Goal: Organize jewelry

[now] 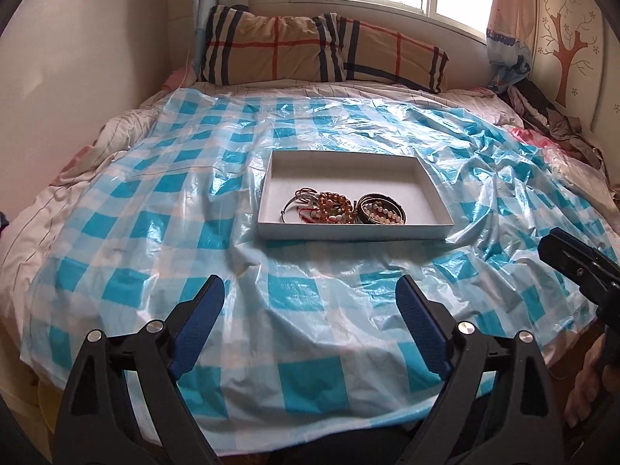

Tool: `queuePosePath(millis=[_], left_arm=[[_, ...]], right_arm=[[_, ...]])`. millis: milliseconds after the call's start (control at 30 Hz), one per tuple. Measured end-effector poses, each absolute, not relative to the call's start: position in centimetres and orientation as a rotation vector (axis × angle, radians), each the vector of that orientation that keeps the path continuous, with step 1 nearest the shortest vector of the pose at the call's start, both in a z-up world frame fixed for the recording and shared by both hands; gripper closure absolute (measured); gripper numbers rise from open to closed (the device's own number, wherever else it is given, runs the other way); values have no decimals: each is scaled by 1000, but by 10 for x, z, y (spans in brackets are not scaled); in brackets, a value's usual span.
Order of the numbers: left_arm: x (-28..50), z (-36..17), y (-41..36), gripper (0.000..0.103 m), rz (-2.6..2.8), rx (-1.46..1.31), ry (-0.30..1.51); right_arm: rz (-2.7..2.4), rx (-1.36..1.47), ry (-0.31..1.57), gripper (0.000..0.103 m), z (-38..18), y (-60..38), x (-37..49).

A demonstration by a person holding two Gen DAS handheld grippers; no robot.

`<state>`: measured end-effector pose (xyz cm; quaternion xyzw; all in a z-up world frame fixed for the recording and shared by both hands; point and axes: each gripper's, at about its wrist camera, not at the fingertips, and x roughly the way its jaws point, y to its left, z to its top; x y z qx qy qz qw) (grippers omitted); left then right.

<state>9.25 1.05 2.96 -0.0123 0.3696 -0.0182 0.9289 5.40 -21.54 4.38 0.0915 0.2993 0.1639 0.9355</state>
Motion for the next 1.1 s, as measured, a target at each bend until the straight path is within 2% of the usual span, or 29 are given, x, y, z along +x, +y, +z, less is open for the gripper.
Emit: queuePosePath(millis=[433,633,767,1100], left_arm=[[-8,89,17,10,2,93,620],[-49,94,19,9,-28,59,633],[-73,95,16,9,-47,47,634],[-120,90,14,8,-38,34,629]], right_arm=[[205,-79,462,24,84,-228,-66],[136,62,524,20,83,-255,-114],[161,143,549,18,76,-239,-147],[219,106,539,13,71,-206,-189]])
